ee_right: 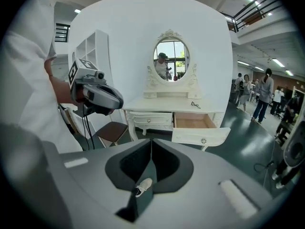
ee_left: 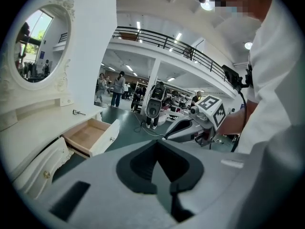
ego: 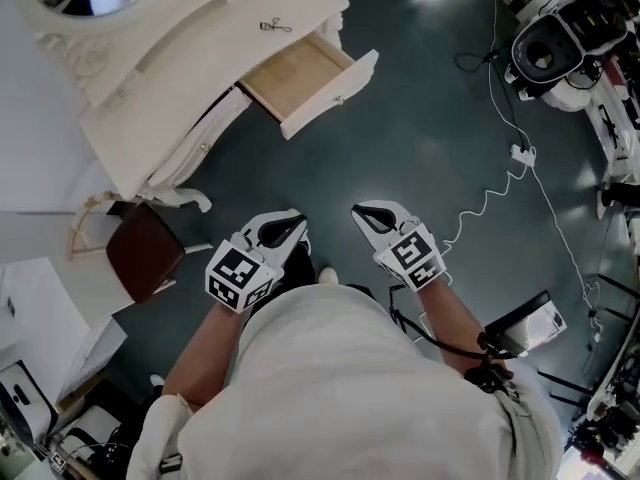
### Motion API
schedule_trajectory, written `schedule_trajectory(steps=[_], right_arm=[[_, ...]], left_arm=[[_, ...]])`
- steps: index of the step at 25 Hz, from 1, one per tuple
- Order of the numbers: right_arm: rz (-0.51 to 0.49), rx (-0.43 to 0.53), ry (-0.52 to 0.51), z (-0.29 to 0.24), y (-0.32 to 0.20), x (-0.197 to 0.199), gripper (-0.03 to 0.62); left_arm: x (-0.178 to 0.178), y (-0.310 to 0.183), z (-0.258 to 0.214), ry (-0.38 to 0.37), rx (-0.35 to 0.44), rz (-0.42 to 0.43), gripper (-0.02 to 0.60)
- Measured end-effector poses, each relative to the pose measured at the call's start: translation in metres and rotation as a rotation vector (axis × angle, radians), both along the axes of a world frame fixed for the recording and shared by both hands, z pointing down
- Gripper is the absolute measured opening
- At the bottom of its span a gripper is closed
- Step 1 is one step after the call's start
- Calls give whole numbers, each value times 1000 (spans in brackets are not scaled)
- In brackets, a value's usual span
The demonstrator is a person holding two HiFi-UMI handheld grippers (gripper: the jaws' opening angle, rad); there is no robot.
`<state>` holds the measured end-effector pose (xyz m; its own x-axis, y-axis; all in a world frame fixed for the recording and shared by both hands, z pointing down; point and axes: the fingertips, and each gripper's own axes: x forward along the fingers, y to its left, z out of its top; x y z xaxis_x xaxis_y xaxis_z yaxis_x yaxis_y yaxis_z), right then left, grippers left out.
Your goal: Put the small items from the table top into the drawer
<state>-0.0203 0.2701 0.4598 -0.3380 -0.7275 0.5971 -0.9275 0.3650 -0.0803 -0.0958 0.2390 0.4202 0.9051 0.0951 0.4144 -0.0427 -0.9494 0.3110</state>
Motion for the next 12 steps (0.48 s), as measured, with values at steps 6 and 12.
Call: schedule_trajectory(steps=[6, 12], right_arm=[[3, -11, 33, -6, -87, 30, 9], [-13, 12, 75, -15, -171, 47, 10]], left_arm=[[28, -82, -9, 24, 2, 29, -2], [36, -153, -3, 21, 5, 22, -2]])
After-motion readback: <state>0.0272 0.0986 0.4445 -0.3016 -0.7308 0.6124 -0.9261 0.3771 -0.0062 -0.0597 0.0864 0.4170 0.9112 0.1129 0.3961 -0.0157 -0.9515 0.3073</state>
